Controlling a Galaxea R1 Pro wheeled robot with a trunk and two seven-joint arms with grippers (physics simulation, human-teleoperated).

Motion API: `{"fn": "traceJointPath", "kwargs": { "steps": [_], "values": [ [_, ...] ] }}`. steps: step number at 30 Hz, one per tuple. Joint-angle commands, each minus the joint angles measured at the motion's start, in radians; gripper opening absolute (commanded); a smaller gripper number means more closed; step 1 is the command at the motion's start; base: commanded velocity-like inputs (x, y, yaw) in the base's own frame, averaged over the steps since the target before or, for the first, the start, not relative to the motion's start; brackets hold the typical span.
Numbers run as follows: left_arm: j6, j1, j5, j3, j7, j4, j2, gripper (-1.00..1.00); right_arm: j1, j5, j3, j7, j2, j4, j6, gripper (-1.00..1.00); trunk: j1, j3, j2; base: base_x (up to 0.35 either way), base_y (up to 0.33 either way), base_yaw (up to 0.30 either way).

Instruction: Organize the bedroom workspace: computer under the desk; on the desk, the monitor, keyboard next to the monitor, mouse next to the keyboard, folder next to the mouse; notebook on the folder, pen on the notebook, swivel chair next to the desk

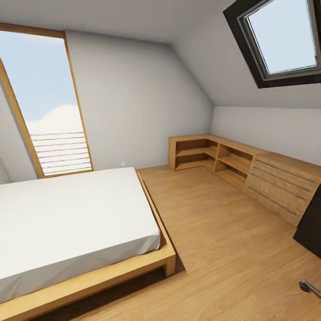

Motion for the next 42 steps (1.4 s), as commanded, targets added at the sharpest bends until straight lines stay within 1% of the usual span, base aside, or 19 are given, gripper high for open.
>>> {"fn": "traceJointPath", "kwargs": {
  "steps": [1, 8, 9, 12, 14, 15, 17, 19, 22, 23, 25, 27, 29, 30, 31, 32, 34, 35, 42],
  "values": [
    [0.002, 0.0, -0.001, 0.0, 0.0, -0.001, 0.0, 1.0, -0.001, -0.001, -0.001, -0.001, 0.0, 0.0, 0.002, 1.0, -0.004, 0.002, 0.007, 0.0, 0.0, -0.039],
    [0.001, 0.0, 0.0, 0.001, 0.001, -0.002, 0.0, 1.0, -0.001, 0.002, 0.001, -0.001, -0.001, -0.001, 0.0, 1.0, -0.031, 0.024, 0.056, 0.0, 0.0, -0.007],
    [0.0, 0.0, 0.004, 0.003, -0.005, -0.035, 0.0, 1.0, -0.001, 0.003, 0.001, -0.001, -0.002, -0.032, -0.04, 1.0, -0.035, 0.027, 0.063, 0.0, 0.0, 0.0],
    [-0.001, 0.0, 0.004, 0.002, -0.006, -0.091, 0.0, 1.0, -0.001, 0.004, 0.0, -0.001, -0.001, -0.075, -0.126, 1.0, -0.042, 0.033, 0.077, 0.0, 0.0, 0.0],
    [-0.002, 0.0, 0.003, 0.001, -0.005, -0.169, 0.002, 1.0, -0.001, 0.002, -0.001, -0.002, -0.001, -0.143, -0.311, 1.0, -0.042, 0.033, 0.077, 0.0, 0.0, 0.0],
    [-0.012, 0.0, 0.003, 0.001, -0.002, -0.394, 0.002, 1.0, 0.0, 0.001, -0.002, -0.002, -0.002, -0.258, -0.507, 1.0, -0.042, 0.033, 0.077, 0.0, 0.0, 0.0],
    [-0.016, 0.0, 0.004, 0.001, -0.001, -0.479, -0.001, 1.0, -0.001, 0.002, -0.003, -0.003, -0.003, -0.346, -0.544, 1.0, -0.042, 0.033, 0.077, 0.0, 0.0, 0.0],
    [-0.017, -0.001, 0.005, 0.002, 0.0, -0.557, -0.009, 1.0, -0.003, -0.001, -0.006, -0.014, -0.006, -0.422, -0.559, 1.0, -0.05, 0.04, 0.091, 0.0, 0.0, 0.0],
    [-0.019, -0.001, 0.009, 0.002, 0.001, -0.617, -0.014, 1.0, -0.025, -0.01, -0.013, -0.038, -0.009, -0.467, -0.566, 1.0, -0.061, 0.049, 0.112, 0.0, 0.0, 0.0],
    [-0.02, -0.001, 0.019, 0.002, 0.002, -0.634, -0.015, 1.0, -0.039, -0.014, -0.016, -0.047, -0.01, -0.477, -0.568, 1.0, -0.065, 0.052, 0.119, 0.0, 0.0, 0.0],
    [-0.033, 0.0, 0.045, 0.003, 0.001, -0.65, -0.017, 1.0, -0.058, -0.019, -0.017, -0.056, -0.009, -0.485, -0.572, 1.0, -0.065, 0.052, 0.119, 0.0, 0.0, 0.0],
    [-0.058, 0.0, 0.057, 0.004, 0.0, -0.652, -0.016, 1.0, -0.065, -0.02, -0.018, -0.059, -0.007, -0.488, -0.582, 1.0, -0.065, 0.052, 0.119, 0.0, 0.0, 0.0],
    [-0.131, 0.0, 0.066, 0.006, -0.001, -0.617, -0.013, 1.0, -0.07, -0.019, -0.018, -0.062, -0.007, -0.487, -0.614, 1.0, -0.065, 0.052, 0.119, 0.0, 0.0, 0.0],
    [-0.178, 0.0, 0.067, 0.006, 0.0, -0.589, -0.012, 1.0, -0.071, -0.019, -0.018, -0.062, -0.008, -0.482, -0.627, 1.0, -0.065, 0.052, 0.119, 0.0, 0.0, 0.0],
    [-0.324, 0.0, 0.07, 0.007, 0.003, -0.493, -0.005, 1.0, -0.072, -0.019, -0.019, -0.063, -0.016, -0.467, -0.651, 1.0, -0.065, 0.052, 0.119, 0.0, 0.0, -0.165],
    [-0.356, 0.0, 0.07, 0.008, 0.003, -0.472, -0.001, 1.0, -0.072, -0.019, -0.019, -0.063, -0.02, -0.459, -0.653, 1.0, -0.065, 0.052, 0.119, 0.0, 0.0, -0.203],
    [-0.391, 0.0, 0.072, 0.014, 0.003, -0.454, 0.002, 1.0, -0.072, -0.02, -0.019, -0.062, -0.024, -0.44, -0.655, 1.0, -0.065, 0.052, 0.119, 0.0, 0.0, -0.231],
    [-0.415, 0.0, 0.076, 0.025, 0.003, -0.442, 0.002, 1.0, -0.073, -0.019, -0.019, -0.062, -0.026, -0.419, -0.657, 1.0, -0.065, 0.052, 0.119, 0.0, 0.0, -0.276],
    [-0.459, 0.0, 0.08, 0.041, 0.004, -0.444, 0.003, 1.0, -0.073, -0.019, -0.017, -0.058, -0.026, -0.399, -0.657, 1.0, -0.065, 0.052, 0.119, 0.0, 0.0, -0.294]
  ]
}}
